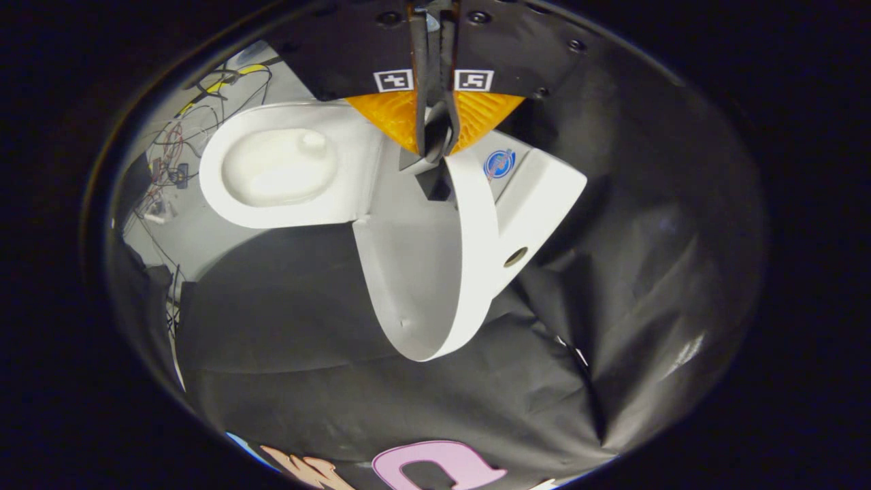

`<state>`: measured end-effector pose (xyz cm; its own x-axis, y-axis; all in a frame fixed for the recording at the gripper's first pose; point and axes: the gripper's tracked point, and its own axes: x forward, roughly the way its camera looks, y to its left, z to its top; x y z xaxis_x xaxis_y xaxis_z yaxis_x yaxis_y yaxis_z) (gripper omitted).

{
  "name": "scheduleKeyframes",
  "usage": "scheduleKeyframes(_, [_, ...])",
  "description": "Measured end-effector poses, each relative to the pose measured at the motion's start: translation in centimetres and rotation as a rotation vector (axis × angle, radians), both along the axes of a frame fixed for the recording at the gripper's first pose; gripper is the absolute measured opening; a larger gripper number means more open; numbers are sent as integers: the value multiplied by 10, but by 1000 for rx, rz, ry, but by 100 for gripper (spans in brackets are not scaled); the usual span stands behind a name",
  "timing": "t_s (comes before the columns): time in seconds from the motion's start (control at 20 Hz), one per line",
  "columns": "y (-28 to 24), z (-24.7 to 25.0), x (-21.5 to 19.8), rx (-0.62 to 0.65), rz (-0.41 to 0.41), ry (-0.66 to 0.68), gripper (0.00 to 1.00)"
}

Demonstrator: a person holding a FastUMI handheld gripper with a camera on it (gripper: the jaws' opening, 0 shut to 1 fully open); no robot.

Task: Open the toilet lid.

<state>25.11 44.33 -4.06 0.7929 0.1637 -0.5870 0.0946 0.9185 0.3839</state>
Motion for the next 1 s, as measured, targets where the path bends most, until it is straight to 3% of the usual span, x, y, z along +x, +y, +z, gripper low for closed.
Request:
scheduleKeyframes(0.35, [14, 4, 8, 51, 48, -41, 17])
scheduleKeyframes(0.8, [18, 3, 9, 136, 137, -104, 42])
scheduleKeyframes(1.0, [-4, 7, 1, 158, 150, -125, 77])
